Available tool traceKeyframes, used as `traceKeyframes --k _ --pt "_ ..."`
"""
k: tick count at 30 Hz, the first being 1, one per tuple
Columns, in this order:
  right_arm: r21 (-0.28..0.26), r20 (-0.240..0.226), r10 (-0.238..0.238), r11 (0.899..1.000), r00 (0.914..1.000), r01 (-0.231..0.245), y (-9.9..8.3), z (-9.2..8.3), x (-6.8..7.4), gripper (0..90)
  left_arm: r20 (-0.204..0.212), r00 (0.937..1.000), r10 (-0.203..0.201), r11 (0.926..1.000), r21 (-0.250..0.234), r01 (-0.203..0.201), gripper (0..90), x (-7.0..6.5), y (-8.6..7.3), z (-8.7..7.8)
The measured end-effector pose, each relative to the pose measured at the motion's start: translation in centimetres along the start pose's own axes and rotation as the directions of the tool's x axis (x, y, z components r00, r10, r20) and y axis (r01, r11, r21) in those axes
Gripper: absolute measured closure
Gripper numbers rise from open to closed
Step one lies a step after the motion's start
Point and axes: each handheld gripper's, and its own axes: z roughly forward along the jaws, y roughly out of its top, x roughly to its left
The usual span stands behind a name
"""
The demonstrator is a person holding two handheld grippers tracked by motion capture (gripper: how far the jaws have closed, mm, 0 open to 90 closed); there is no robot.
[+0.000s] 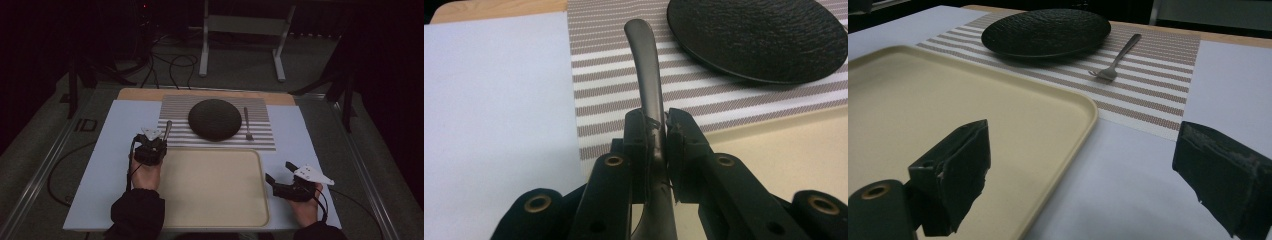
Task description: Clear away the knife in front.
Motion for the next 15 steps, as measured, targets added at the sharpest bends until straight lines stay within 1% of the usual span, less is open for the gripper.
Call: traceKeyframes --k 3,5,8,13,14,15 --pt "0.0 0.0 0.0 1.0 1.0 0.0 0.0 0.0 0.0 8.6 -0.003 1.0 -0.002 1.0 0.001 0.002 80.7 -0.2 -0.7 -0.3" --pt "0.0 0.0 0.001 1.0 1.0 -0.001 0.0 0.0 0.0 8.6 -0.015 0.9999 0.004 1.0 -0.004 -0.004 80.7 -0.3 -1.1 -0.5" --pt "0.001 0.002 0.0 1.0 1.0 0.0 0.0 0.0 0.0 8.6 -0.03 0.9996 -0.002 0.9999 -0.016 0.002 80.8 -0.4 -1.9 -0.7" --pt "0.0 0.0 0.001 1.0 1.0 -0.001 0.0 0.0 0.0 8.6 -0.038 0.9992 -0.008 1.0 -0.002 0.008 80.7 -0.5 -3.2 -0.7" --pt "0.0 0.0 0.001 1.0 1.0 -0.001 0.0 0.0 0.0 8.6 -0.038 0.9992 -0.008 1.0 -0.002 0.008 80.7 -0.5 -3.2 -0.7" --pt "0.001 0.001 0.001 1.0 1.0 -0.001 0.0 0.0 0.0 8.6 -0.042 0.999 -0.012 0.9999 -0.006 0.012 80.7 -0.6 -3.7 -0.8"
